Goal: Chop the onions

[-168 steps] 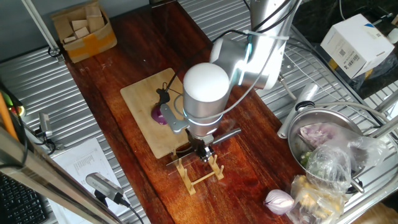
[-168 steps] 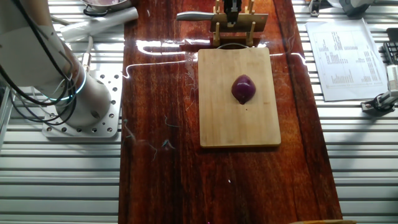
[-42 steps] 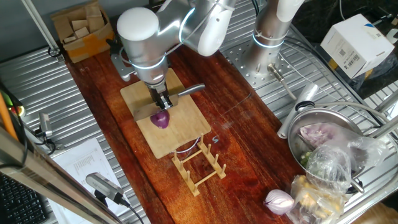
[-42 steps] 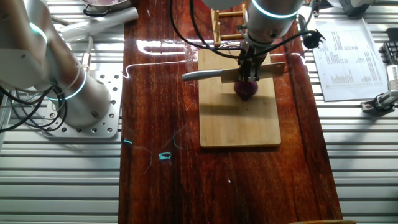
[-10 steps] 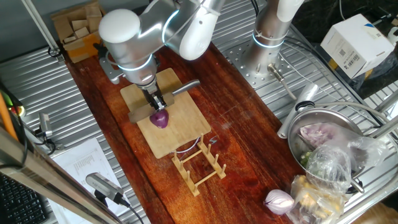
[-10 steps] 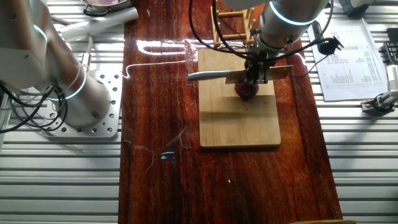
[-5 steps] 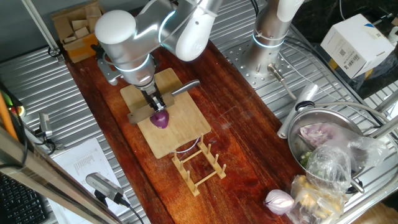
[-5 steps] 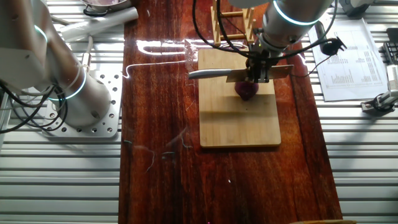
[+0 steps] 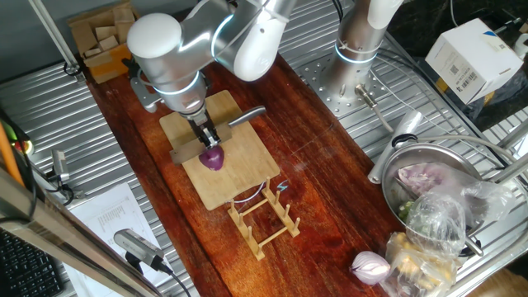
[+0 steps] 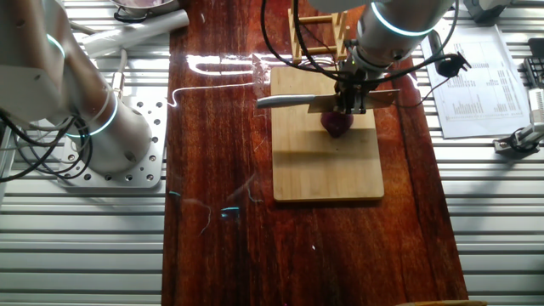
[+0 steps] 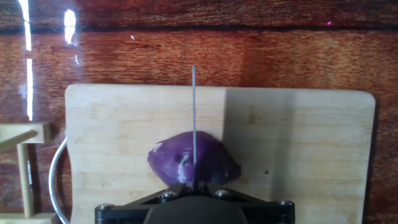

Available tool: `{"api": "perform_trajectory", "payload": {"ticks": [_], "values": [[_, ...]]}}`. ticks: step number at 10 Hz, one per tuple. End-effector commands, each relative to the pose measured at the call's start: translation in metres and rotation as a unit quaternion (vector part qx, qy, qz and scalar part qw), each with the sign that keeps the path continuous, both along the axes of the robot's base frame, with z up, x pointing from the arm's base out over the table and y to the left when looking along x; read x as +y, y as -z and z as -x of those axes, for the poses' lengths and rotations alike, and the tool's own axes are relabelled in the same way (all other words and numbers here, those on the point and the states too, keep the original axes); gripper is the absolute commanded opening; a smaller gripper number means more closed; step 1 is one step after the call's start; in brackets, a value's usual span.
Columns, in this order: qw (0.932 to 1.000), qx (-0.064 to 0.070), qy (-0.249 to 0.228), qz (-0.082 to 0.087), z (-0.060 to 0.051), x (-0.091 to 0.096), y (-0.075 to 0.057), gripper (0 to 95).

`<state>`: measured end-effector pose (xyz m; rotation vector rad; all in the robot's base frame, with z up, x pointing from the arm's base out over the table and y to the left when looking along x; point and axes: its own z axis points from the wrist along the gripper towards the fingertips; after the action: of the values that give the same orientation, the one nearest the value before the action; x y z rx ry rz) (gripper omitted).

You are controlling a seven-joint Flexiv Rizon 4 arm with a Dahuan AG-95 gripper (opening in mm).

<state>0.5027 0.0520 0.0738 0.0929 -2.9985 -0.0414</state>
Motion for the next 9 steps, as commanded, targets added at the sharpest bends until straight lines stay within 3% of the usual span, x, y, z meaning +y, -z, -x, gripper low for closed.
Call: {"api": "perform_trajectory", "payload": {"ticks": [1,4,6,9], "values": [[1.0000,-0.004,-0.004,0.004,-0.003,0.000,0.023,0.0],[1.0000,-0.002,-0.005,0.001,-0.006,0.003,0.039,0.0],[0.9998,-0.002,-0.013,0.011,-0.005,0.005,0.037,0.0],[0.9998,0.002,-0.017,0.013,-0.004,0.003,0.031,0.0]]}}
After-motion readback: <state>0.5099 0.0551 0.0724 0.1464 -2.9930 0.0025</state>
